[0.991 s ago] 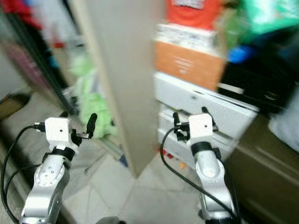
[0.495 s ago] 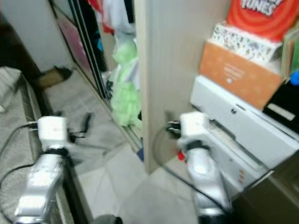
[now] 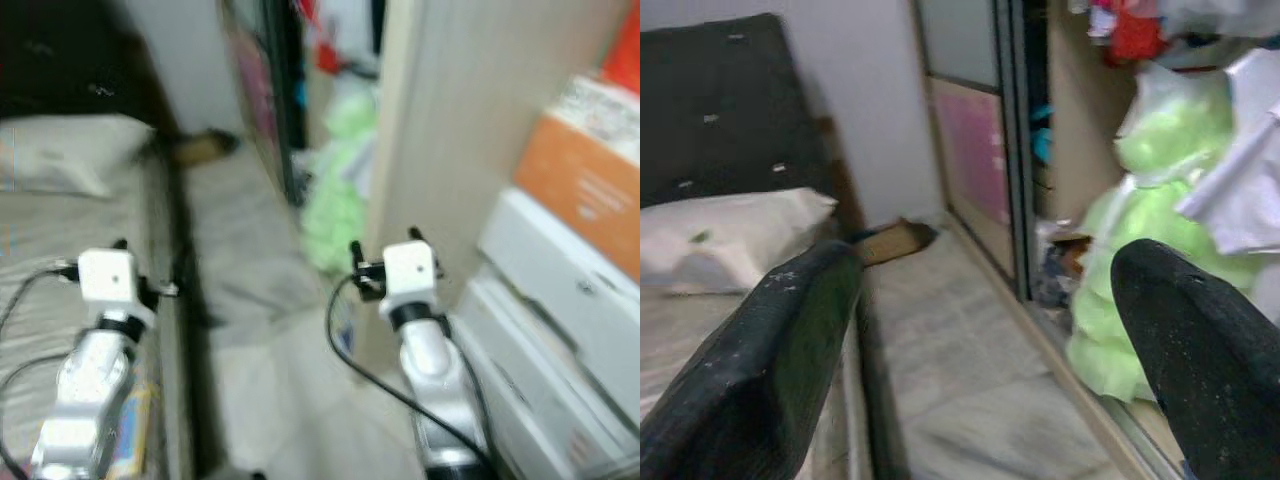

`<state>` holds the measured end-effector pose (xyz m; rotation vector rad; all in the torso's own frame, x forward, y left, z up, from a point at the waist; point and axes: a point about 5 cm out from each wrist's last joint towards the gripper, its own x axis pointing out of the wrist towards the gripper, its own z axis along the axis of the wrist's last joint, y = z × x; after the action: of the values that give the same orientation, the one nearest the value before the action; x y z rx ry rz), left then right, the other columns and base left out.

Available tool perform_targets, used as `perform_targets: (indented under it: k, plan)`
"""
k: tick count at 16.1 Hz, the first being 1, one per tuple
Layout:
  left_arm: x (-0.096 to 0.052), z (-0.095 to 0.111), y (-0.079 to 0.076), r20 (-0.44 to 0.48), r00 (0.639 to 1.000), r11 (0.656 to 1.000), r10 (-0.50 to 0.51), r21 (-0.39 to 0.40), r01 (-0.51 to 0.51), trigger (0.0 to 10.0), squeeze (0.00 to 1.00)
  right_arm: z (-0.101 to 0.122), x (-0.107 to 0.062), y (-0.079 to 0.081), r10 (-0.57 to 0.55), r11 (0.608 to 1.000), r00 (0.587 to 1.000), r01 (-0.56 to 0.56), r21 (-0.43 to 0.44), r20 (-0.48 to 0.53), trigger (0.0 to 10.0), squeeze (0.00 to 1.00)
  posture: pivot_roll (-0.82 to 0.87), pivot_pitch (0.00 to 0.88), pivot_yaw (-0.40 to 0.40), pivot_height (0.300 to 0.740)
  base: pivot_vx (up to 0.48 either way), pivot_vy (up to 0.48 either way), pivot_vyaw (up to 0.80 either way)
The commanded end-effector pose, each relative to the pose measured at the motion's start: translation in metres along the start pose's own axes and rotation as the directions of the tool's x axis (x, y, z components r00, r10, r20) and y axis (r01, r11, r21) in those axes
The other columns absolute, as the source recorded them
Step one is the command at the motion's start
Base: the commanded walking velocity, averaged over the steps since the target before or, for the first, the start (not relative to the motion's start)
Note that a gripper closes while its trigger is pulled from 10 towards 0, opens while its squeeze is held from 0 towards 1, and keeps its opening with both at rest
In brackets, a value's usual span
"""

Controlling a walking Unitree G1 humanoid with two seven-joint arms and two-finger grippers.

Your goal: Clean up the room

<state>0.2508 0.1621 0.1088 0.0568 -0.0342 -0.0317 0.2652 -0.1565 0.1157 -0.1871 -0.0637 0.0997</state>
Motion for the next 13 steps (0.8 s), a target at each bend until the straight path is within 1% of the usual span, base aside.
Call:
perform_targets:
  k: [1,5,13]
  plan:
    - [0.0017,0.0034,0.001,0.009,1.0,1.0,0.0,0.016,-0.001,10.0,0.0,-0.001,0.0022,-0.0013,-0.01,1.0,1.0,0.01,0.009,-0.007,10.0,0.0,-0.08,0.0,0.021,0.74,0.0,0.0,0.8]
    - [0.0028,0.0043,0.0015,0.012,1.0,1.0,0.004,0.017,-0.004,10.0,0.0,0.0017,0.0059,0.0008,-0.001,1.0,1.0,0.001,0.005,0.008,10.0,0.0,-0.08,0.0,0.023,0.74,0.0,0.0,0.8]
    - [0.0038,0.0042,0.0021,0.013,1.0,1.0,-0.001,0.017,0.001,10.0,0.0,0.0019,0.0077,0.002,0.003,1.0,1.0,-0.003,0.01,0.016,10.0,0.0,-0.08,0.0,0.027,0.74,0.0,0.0,0.8]
